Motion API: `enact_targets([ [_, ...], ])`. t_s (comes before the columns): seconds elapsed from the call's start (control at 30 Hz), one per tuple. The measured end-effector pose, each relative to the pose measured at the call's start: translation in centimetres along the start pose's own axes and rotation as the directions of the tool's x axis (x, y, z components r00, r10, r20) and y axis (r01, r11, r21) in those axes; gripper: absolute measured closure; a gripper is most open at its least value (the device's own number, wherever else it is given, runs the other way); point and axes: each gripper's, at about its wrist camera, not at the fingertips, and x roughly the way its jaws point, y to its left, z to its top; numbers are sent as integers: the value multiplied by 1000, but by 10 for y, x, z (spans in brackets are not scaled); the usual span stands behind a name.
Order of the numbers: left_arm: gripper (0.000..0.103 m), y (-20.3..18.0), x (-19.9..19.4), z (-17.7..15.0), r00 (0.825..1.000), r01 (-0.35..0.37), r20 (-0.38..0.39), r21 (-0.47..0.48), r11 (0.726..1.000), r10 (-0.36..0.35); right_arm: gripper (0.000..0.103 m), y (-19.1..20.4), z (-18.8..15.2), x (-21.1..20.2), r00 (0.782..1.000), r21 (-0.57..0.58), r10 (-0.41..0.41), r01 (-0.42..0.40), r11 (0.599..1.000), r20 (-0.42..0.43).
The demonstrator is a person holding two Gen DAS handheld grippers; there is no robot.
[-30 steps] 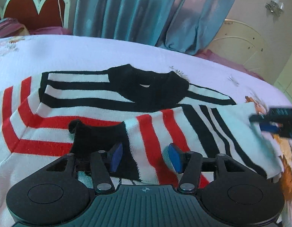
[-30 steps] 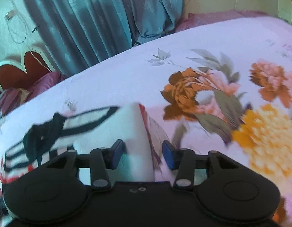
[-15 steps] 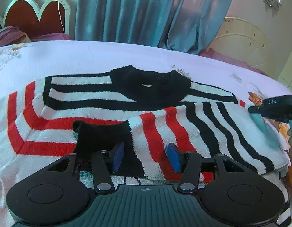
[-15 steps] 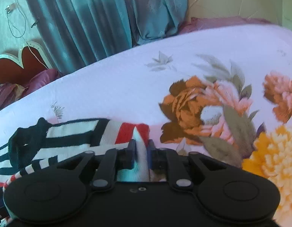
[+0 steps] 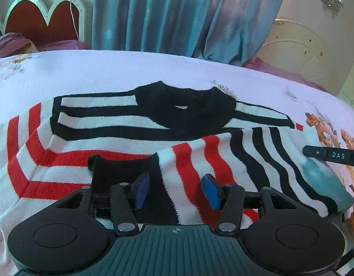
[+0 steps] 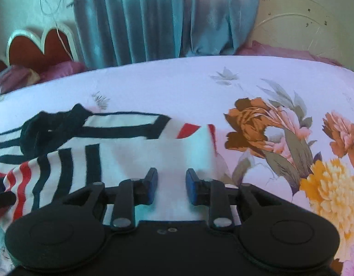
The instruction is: Fold small clothes
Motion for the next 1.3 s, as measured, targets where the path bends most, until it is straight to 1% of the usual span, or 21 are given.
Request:
enact_targets([
  [0.1,51,2,-4,2,1000,-11,-12,-26,1000,11,78,3,4,-10,1000,16,-15,15,1000,-16],
  [0.17,51,1,-8,2,1000,-19,-15,-31,999,18,77,12,0,-27,1000,9,18,-18,1000,6],
  [0.23,51,0,-9,0,999,-27,-20,-27,999,27,75,24,-12,-41,999,-35,32,-31,999,24],
  [0.33,51,-4,-8,-1,999,-45,-27,-3,999,45,74,30,-32,-37,1000,-84,17,-19,996,-25],
  [0.4,50,-8,-8,-1,998,-60,-34,14,998,61,74,27,-40,-38,1000,-101,3,-5,995,-18],
  [0.47,48,-11,-9,-1,997,-70,-40,26,997,71,74,25,-36,-45,1000,-70,4,-6,998,-29],
  [0.5,44,-13,-10,-1,996,-73,-42,30,997,75,73,24,-35,-51,1000,-52,17,-18,998,-24],
  [0.53,37,-16,-11,-2,996,-79,-46,34,996,80,73,24,-38,-54,1000,-48,18,-19,999,-22],
  [0.57,33,-19,-12,-3,995,-84,-50,41,996,86,73,26,-42,-53,999,-67,7,-9,998,-35],
  [0.6,23,-23,-13,-4,994,-92,-59,53,994,95,72,28,-47,-51,999,-99,-10,5,995,-49],
  [0.63,18,-26,-13,-5,993,-99,-65,69,993,103,72,30,-51,-54,999,-119,-18,12,993,-45],
  [0.67,18,-31,-14,-7,991,-109,-65,89,990,115,72,30,-52,-56,999,-123,-19,13,992,-48],
  [0.73,17,-37,-15,-10,989,-131,-61,114,985,138,71,26,-50,-64,999,-77,3,-8,997,-54],
  [0.8,17,-40,-19,-11,987,-141,-62,110,984,149,70,24,-51,-69,999,-59,10,-13,998,-50],
  [0.87,17,-41,-26,-12,987,-141,-67,98,985,148,70,25,-57,-64,997,-94,6,-13,996,-77],
  [0.93,17,-42,-35,-14,988,-134,-71,87,987,140,69,24,-56,-67,997,-88,11,-18,996,-78],
  [0.97,17,-43,-40,-15,987,-139,-67,88,986,145,67,23,-54,-71,997,-66,27,-32,997,-78],
  [1.03,17,-44,-50,-18,986,-151,-58,90,985,156,57,24,-53,-83,996,-50,61,-64,997,-58],
  [1.13,17,-41,-66,-21,983,-170,-50,85,982,175,57,32,-54,-99,994,-63,105,-106,992,-30],
  [1.3,17,-24,-98,-25,984,-174,-21,47,984,175,56,46,-55,-115,982,-40,188,-189,981,-21],
])
